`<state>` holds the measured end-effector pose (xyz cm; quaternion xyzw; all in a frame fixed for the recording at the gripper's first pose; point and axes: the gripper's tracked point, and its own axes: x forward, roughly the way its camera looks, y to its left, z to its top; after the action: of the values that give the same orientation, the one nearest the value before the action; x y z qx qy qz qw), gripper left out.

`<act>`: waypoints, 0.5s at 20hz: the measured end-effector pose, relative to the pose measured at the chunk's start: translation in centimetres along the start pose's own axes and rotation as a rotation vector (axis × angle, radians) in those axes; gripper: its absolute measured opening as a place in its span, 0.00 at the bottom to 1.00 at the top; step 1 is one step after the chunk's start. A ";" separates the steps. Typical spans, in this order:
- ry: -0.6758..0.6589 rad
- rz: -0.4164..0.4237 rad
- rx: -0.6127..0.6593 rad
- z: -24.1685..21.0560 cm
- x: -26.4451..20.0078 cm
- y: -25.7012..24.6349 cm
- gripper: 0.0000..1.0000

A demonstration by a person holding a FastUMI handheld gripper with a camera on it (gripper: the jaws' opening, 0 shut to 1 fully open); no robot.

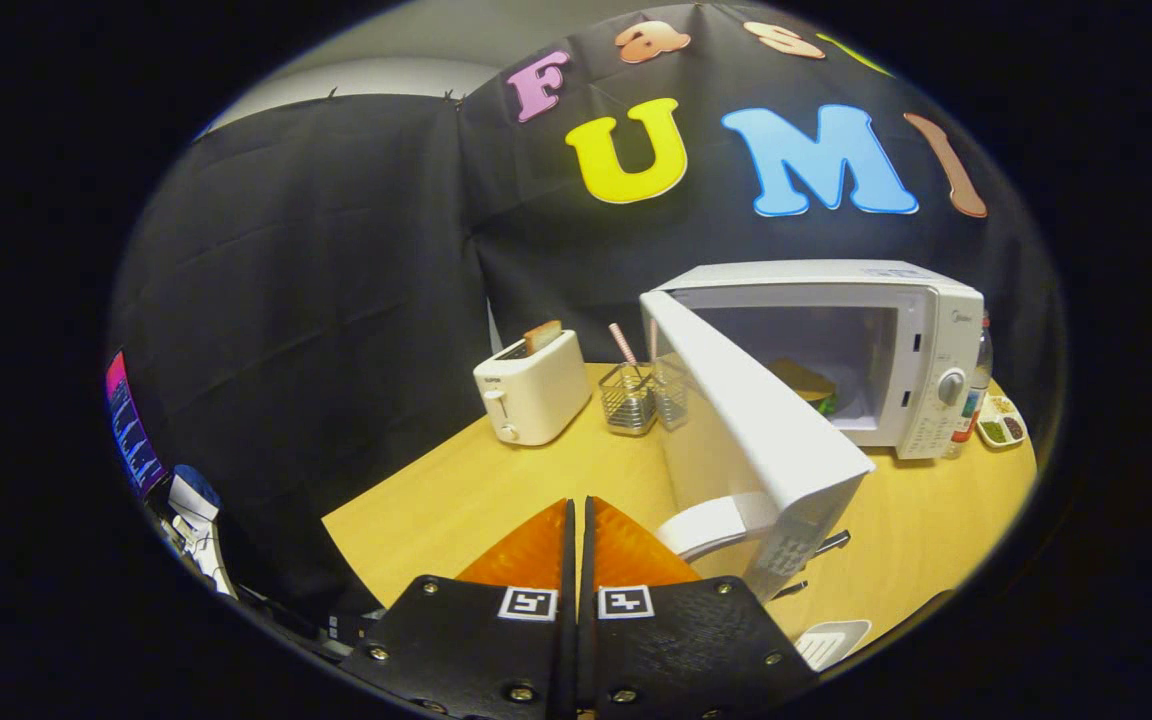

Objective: Open the microwave, put the food inside, and close the microwave door.

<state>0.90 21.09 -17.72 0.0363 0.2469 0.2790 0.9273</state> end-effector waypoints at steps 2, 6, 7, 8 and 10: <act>-0.005 -0.041 0.014 0.3 0.0 -3.0 0.01; -0.022 -0.103 0.049 1.4 0.4 -8.8 0.01; -0.025 -0.120 0.058 1.7 0.7 -10.2 0.01; -0.028 -0.134 0.066 1.7 0.9 -11.7 0.01; -0.033 -0.159 0.085 1.9 1.3 -14.8 0.01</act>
<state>10.13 9.48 -19.61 0.0604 0.2454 0.1931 0.9481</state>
